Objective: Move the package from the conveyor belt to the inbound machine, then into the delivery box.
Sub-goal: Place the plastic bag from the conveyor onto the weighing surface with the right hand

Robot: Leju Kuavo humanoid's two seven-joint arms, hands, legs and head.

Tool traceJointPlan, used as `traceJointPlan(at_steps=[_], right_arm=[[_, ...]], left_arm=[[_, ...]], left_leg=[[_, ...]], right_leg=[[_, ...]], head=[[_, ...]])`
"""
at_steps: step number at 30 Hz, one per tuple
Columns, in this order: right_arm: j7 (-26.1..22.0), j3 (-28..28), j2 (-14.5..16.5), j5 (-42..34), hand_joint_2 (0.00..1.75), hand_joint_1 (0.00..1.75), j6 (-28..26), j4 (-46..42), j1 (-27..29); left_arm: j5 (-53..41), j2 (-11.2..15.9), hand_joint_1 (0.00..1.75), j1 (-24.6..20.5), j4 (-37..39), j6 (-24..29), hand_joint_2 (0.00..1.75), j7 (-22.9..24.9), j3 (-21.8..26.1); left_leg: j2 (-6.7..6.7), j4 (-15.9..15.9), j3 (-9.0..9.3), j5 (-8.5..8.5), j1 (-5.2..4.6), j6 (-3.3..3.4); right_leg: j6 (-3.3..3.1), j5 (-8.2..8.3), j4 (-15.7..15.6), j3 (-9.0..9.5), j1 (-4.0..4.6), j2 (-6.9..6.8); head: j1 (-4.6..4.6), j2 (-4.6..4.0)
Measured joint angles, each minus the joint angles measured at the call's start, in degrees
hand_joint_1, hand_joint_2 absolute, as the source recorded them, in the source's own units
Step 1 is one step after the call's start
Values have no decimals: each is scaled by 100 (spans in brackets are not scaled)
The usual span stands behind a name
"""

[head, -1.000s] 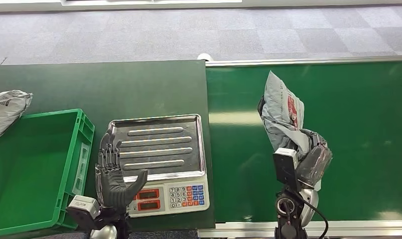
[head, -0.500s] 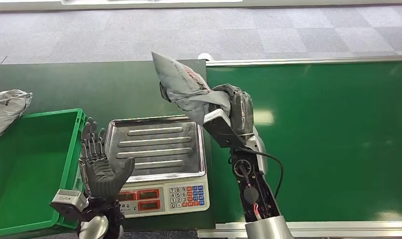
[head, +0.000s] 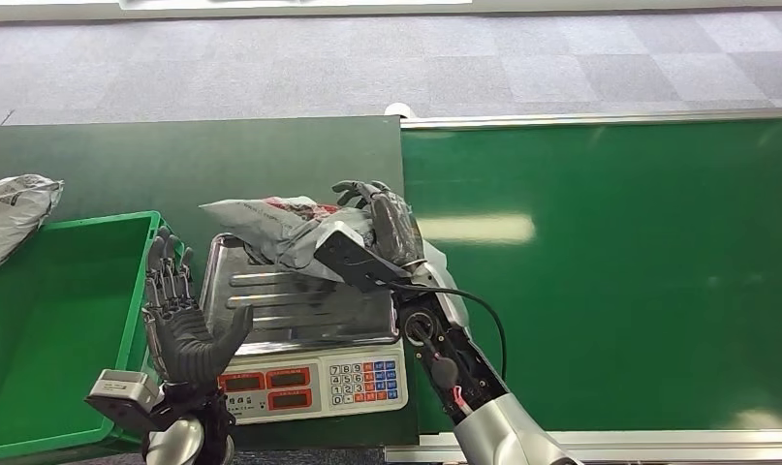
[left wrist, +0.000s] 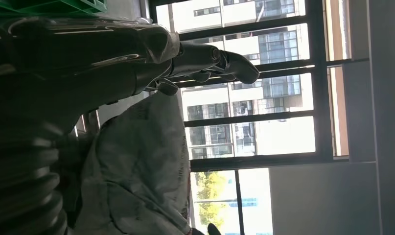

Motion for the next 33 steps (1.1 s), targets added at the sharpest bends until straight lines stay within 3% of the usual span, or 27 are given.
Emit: traceJointPlan(at_steps=[7, 12, 15, 19, 23, 27, 33], right_arm=[[-50, 55, 0, -215, 175, 0, 137, 438, -104], [-1055, 0, -1, -1435, 175, 0, 1102, 529, -106], [-1742, -220, -5, -2320, 175, 0, 2183, 436, -34], [-2106, -636, -16, -3952, 175, 0, 4437, -374, 348], [-2128, -1188, -28, -4927, 175, 0, 5512, -1090, 603], [-2128, -1709, -99, -5071, 175, 0, 5744, -1521, 841], [-2128, -2351, -268, -4752, 175, 0, 5570, -2013, 1365]], left_arm=[[-8, -19, 0, 1, 3, -25, 175, 0, 62], [-13, -36, 0, 3, 28, -104, 175, 0, 99], [-23, -46, 0, 1, 81, -157, 175, 0, 114], [-63, -75, 0, -40, 214, -223, 175, 0, 118], [-70, -90, 0, -62, 304, -240, 175, 0, 135], [-79, -87, 0, 42, 324, -284, 175, 0, 144], [-153, -81, 0, 262, 323, -324, 175, 0, 151]], left_leg=[[1, 0, 1, 0, 0, 0], [1, 0, 2, 0, 0, 0], [1, 1, 2, 0, 0, 0], [0, 3, 0, -1, 0, 0], [5, 3, 0, -2, -1, 1], [4, 3, 5, -1, -1, 1], [2, 3, 5, -2, -1, 0]], right_leg=[[0, 0, 0, 0, 0, 0], [0, 0, 0, -1, 0, 0], [0, 0, 0, -3, 0, 0], [0, 0, -1, -6, -1, 0], [0, 0, -3, -5, -2, 1], [0, 0, -3, -1, -2, 1], [0, 0, -4, -3, -2, 0]], head=[[-1, 0], [-1, 0], [-1, 0], [-1, 0], [0, 0], [-1, 0], [-2, 0]])
